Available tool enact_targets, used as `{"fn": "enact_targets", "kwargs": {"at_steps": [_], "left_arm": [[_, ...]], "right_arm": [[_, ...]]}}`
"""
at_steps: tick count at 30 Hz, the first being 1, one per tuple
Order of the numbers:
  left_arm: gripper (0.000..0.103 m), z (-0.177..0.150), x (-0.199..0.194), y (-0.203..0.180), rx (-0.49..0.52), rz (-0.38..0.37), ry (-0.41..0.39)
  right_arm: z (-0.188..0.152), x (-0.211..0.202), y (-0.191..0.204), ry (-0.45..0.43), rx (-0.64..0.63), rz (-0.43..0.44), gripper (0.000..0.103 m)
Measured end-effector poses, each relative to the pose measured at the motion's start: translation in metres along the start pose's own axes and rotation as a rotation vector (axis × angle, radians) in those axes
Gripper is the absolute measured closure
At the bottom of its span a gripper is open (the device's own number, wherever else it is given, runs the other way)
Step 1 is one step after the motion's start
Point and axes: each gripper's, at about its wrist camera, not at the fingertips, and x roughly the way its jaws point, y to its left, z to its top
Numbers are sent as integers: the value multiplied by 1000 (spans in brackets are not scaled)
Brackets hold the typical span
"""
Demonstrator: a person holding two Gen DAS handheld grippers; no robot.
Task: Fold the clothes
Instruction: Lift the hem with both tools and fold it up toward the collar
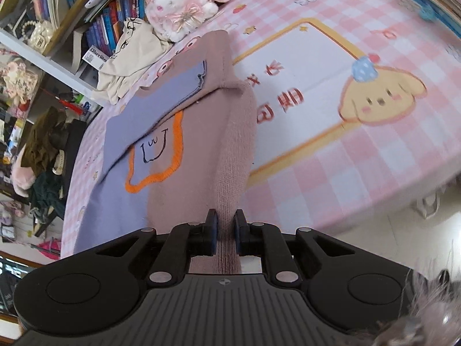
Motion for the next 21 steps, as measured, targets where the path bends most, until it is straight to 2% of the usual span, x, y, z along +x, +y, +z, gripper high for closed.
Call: {"fn": "enact_targets", "kwargs": {"at_steps": [6, 9, 12, 16, 18, 21], "left_arm": [[99, -4, -6, 7, -38, -41, 19], [99, 5, -13, 3, -63, -127, -19], [99, 24, -11, -9, -53, -215, -68], [99, 65, 2, -25, -74, -318, -149], [99, 87, 12, -32, -92, -353, -195], [99, 121, 25, -42, -102, -365, -248]], "right_arm": [[-19, -8, -9, 14, 48, 3, 91], [-15, -16, -5, -15, 81, 58, 92], [6, -24, 5, -79, 102, 153, 92], [53, -27, 22, -178, 133, 275, 92], [79, -23, 27, -220, 167, 324, 92], [116, -11, 28, -259, 220, 364, 92]]}}
